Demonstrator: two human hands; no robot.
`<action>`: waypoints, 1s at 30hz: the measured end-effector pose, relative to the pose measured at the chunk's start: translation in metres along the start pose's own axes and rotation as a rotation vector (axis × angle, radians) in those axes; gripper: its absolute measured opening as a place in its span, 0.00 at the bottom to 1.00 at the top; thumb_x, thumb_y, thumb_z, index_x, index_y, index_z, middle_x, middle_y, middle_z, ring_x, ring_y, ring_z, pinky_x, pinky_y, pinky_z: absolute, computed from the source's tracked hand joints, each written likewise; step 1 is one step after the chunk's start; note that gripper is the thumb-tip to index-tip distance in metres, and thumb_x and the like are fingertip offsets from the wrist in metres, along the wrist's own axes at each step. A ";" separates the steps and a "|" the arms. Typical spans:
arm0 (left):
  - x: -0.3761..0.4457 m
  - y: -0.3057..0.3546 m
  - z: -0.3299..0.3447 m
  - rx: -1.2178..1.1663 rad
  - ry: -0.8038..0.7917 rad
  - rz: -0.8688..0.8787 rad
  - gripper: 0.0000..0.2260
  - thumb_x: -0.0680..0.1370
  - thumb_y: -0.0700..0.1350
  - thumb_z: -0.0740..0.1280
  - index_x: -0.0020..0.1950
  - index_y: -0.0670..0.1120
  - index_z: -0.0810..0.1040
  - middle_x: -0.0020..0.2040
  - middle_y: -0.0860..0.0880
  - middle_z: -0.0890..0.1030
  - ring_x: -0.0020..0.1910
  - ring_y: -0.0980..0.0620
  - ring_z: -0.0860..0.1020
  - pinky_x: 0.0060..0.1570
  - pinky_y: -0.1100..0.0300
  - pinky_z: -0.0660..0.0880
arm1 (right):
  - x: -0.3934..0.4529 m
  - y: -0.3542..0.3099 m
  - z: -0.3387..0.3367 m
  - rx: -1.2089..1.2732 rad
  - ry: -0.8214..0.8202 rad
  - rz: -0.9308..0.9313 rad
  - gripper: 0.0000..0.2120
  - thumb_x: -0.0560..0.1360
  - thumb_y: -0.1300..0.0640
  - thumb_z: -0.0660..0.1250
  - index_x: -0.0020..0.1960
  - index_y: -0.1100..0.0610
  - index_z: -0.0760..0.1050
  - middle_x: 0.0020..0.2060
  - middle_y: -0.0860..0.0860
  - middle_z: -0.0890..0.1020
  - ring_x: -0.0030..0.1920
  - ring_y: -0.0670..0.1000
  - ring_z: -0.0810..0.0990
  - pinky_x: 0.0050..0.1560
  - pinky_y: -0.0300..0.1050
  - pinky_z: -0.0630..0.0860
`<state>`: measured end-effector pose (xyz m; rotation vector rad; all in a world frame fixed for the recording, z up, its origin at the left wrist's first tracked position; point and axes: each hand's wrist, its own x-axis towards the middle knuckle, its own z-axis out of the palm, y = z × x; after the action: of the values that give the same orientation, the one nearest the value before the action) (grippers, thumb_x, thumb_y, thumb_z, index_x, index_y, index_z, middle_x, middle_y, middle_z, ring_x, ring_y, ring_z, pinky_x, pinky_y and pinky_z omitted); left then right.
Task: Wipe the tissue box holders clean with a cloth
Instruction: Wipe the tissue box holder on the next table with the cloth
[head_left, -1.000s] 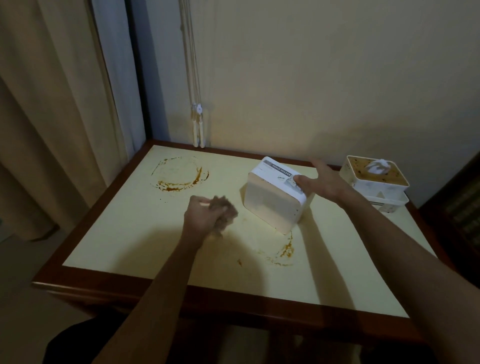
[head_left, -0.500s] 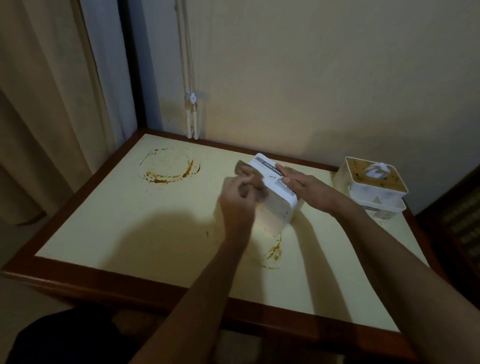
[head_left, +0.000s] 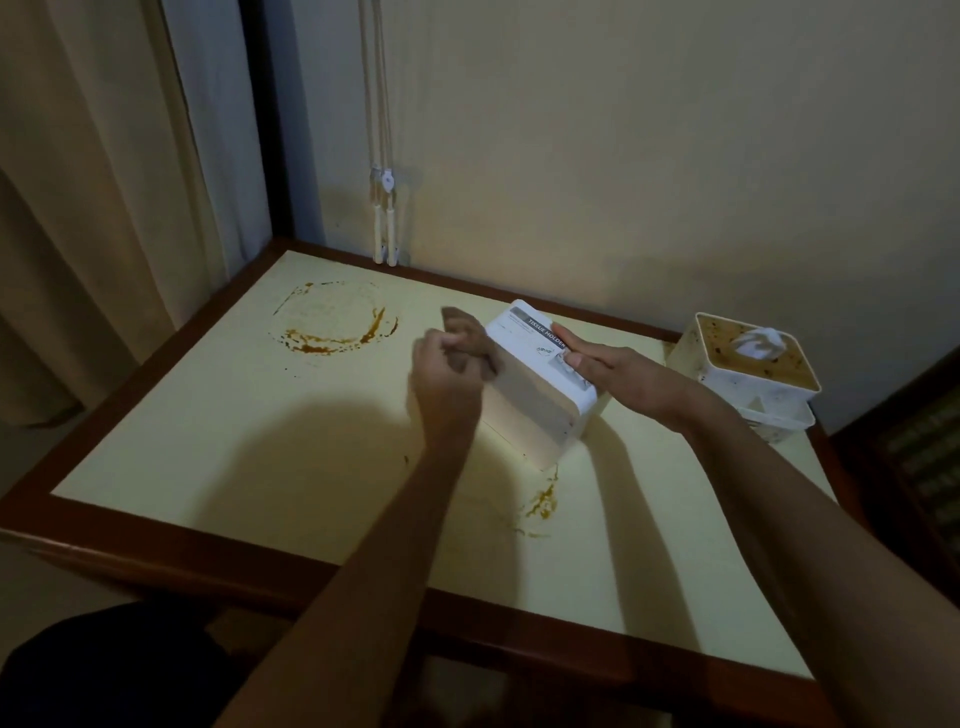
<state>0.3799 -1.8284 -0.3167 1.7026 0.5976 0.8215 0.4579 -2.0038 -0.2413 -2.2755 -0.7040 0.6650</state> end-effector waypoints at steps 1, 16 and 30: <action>0.006 -0.003 -0.001 0.003 -0.008 -0.037 0.09 0.70 0.40 0.66 0.41 0.53 0.69 0.44 0.53 0.75 0.43 0.51 0.78 0.43 0.48 0.80 | 0.000 0.000 0.000 0.000 0.003 0.000 0.22 0.82 0.47 0.53 0.75 0.40 0.55 0.72 0.42 0.64 0.66 0.40 0.62 0.62 0.39 0.59; -0.092 -0.011 0.028 -0.075 -0.177 -0.006 0.12 0.73 0.37 0.70 0.56 0.40 0.76 0.52 0.46 0.74 0.48 0.54 0.74 0.48 0.72 0.71 | -0.001 0.001 0.004 0.032 0.046 -0.010 0.21 0.83 0.49 0.53 0.75 0.41 0.57 0.67 0.38 0.65 0.65 0.38 0.63 0.62 0.35 0.58; -0.051 -0.021 0.026 0.050 -0.083 -0.173 0.13 0.65 0.32 0.70 0.37 0.47 0.70 0.38 0.55 0.71 0.41 0.52 0.73 0.44 0.59 0.73 | 0.000 0.003 0.006 0.032 0.058 -0.001 0.21 0.82 0.48 0.53 0.75 0.40 0.56 0.71 0.40 0.64 0.66 0.39 0.63 0.63 0.37 0.60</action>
<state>0.3685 -1.8763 -0.3518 1.6944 0.7024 0.6147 0.4548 -2.0032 -0.2472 -2.2556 -0.6621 0.6034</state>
